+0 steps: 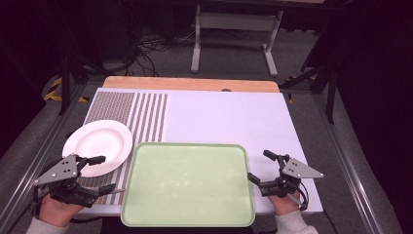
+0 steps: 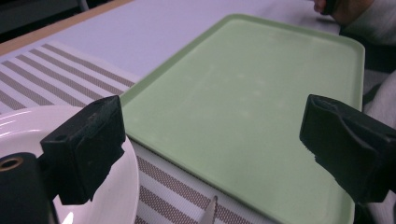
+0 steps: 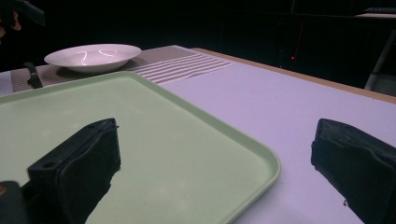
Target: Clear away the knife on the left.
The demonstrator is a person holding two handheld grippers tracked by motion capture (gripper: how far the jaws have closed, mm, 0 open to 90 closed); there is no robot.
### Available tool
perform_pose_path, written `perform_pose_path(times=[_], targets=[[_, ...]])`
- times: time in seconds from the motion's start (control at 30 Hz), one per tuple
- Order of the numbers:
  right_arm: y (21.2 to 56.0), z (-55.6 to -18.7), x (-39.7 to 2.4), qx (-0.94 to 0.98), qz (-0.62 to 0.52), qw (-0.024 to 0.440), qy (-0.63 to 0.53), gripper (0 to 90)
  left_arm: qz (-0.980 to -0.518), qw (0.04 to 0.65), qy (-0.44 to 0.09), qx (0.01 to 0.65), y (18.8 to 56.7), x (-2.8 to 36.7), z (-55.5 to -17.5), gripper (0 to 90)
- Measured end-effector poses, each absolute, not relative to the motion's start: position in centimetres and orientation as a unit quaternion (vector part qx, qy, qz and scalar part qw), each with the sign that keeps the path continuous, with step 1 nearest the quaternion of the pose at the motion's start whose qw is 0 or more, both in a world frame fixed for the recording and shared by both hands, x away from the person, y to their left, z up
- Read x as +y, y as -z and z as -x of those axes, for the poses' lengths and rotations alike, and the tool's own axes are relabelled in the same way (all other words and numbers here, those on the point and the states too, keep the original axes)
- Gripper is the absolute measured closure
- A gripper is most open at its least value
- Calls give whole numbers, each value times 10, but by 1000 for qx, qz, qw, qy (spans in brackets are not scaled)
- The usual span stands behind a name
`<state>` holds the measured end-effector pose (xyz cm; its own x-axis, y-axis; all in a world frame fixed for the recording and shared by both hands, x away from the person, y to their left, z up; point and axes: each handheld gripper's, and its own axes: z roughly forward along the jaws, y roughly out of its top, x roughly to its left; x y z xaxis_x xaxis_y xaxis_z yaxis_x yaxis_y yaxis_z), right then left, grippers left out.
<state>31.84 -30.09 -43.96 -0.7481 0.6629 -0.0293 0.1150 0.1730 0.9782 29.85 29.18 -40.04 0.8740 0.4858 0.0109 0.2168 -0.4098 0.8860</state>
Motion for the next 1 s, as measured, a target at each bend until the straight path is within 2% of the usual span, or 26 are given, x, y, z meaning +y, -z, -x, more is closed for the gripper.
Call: perform_pose_path(times=[0.33,0.8,1.0], targets=[[440,-319,-300,730,-265,234,-585,17,-876,428,-123,185,393,293,-300,81],[439,-318,-300,730,-264,233,-586,17,-911,356,-116,172,389,300,-304,103],[440,-318,-300,730,-263,233,-585,18,-927,321,-98,166,390,306,-306,138]])
